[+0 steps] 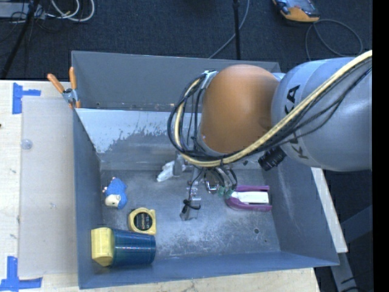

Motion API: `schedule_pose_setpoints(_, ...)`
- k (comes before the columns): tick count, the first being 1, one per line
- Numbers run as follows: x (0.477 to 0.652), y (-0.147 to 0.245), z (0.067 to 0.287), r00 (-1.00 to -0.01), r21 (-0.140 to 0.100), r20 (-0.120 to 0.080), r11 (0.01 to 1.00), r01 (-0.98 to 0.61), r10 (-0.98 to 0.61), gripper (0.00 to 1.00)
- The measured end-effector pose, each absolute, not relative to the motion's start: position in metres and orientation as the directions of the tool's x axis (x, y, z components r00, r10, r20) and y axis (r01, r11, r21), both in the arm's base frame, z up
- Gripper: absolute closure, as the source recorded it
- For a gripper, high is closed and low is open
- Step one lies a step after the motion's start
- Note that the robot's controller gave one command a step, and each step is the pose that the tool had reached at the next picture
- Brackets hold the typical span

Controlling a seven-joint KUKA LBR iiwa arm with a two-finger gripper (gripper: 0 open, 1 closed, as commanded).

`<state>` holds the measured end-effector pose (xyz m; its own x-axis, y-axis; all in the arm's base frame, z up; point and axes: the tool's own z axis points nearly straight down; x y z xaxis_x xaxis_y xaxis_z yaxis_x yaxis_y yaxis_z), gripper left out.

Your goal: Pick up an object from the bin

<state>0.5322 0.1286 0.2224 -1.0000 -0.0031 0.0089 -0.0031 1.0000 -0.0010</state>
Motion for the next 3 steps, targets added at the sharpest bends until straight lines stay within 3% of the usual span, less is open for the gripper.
schedule_pose_setpoints(1,0.533,0.128,0.227,-1.000,0.000,0.002,1.000,0.002,0.002,0.00)
schedule_pose_setpoints(2,0.522,0.147,0.170,-0.996,0.000,0.002,0.996,-0.090,-0.090,0.00)
schedule_pose_setpoints(3,0.490,0.192,0.159,-0.969,0.001,0.006,0.969,-0.247,-0.247,0.00)
